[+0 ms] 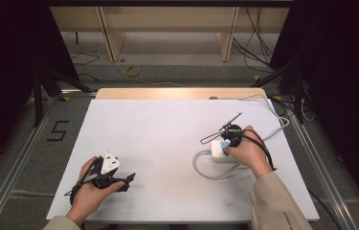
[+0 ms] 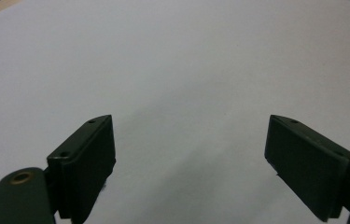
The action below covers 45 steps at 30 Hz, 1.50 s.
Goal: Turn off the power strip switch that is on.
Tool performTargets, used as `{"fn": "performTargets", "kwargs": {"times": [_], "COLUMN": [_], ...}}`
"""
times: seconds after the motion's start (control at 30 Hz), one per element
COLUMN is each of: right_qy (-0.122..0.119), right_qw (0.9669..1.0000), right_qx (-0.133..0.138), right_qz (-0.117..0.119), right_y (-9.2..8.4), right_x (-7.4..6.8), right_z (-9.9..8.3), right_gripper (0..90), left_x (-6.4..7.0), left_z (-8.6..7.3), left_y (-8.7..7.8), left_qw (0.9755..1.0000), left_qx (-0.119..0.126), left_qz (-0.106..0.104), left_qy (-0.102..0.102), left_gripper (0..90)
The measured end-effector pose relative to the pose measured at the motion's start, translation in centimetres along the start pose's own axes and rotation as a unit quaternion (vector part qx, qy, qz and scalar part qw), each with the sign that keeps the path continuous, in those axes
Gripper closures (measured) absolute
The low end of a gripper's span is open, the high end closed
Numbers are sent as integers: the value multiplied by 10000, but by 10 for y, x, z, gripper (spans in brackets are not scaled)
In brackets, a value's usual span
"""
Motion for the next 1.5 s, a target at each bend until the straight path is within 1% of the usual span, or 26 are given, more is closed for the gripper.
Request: {"fn": "performTargets", "kwargs": {"times": [0.43, 0.53, 0.67, 0.9, 1.5], "right_qy": [66, 72, 108, 53, 46], "right_qw": [10000, 9999, 9998, 9999, 9999], "right_qx": [29, 56, 93, 100, 94], "right_qz": [38, 67, 136, 63, 66], "right_y": [0, 0, 0, 0, -1], "right_x": [1, 1, 2, 1, 2], "right_z": [-1, -1, -2, -1, -1], "right_gripper": [900, 900, 900, 900, 900], "left_x": [1, 0, 1, 1, 0], "left_z": [0, 0, 0, 0, 0], "left_y": [0, 0, 0, 1, 0], "left_qw": [10000, 10000, 10000, 10000, 10000], "left_qx": [10, 4, 13, 6, 4], "left_qz": [8, 7, 2, -8, -9], "left_qy": [-11, 10, -11, 6, 4], "left_gripper": [160, 160, 160, 160, 160]}}
Point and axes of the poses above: each handheld gripper's, and its own axes: y roughly forward along the jaws, z roughly out of its top, x roughly to its right, the point moved 6 cm from there along y, roughly forward along the jaws, and after that the axes turned 9 degrees about y, right-handed, at the moved point
